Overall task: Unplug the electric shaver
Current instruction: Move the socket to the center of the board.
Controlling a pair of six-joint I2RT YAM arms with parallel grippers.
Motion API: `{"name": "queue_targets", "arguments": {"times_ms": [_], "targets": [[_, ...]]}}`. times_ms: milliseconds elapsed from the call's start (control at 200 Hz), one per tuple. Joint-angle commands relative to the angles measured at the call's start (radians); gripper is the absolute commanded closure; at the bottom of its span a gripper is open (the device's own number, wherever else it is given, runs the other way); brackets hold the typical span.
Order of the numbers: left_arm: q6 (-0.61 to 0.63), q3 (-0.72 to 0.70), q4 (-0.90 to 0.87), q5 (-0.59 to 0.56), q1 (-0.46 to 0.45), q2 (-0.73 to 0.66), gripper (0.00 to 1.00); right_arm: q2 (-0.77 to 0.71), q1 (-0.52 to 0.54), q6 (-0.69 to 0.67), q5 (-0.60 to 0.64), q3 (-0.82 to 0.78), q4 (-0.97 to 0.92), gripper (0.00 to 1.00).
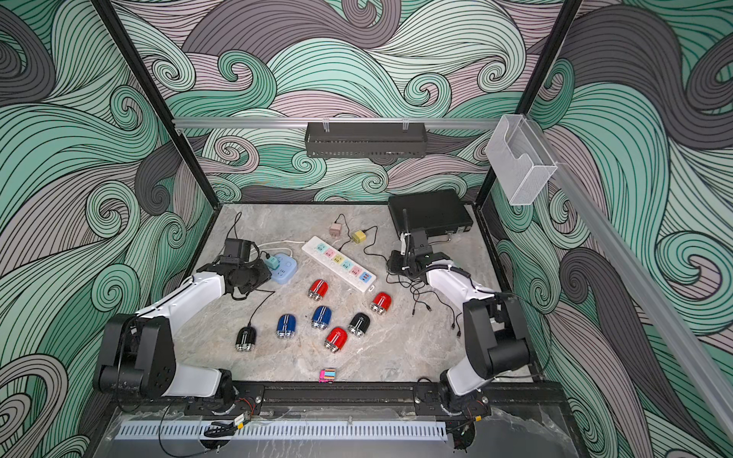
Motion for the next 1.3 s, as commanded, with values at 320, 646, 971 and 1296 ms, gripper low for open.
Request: {"name": "queue_targets", "arguments": {"times_ms": [320, 646, 971, 1296], "targets": [[0.011, 0.003, -0.012, -0.006, -0.015, 0.006, 0.63, 0.065, -0.011, 0.093, -0.145, -0.091, 0.158, 0.8], [0.01, -0.007, -0.012, -0.009, -0.015, 0.002, 0.64, 0.153, -0.004, 0.129, -0.215, -0.075, 0.24, 0.8], [0.011, -0.008, -0.012, -0.018, -0.015, 0.002, 0.64, 0.259, 0.052, 0.156, -0.267, 0.007, 0.271, 0.8], [0.019, -0.008, -0.024, -0.027, -0.015, -0.008, 0.63, 0.272, 0.028, 0.206, -0.295, -0.034, 0.326, 0.78]]}}
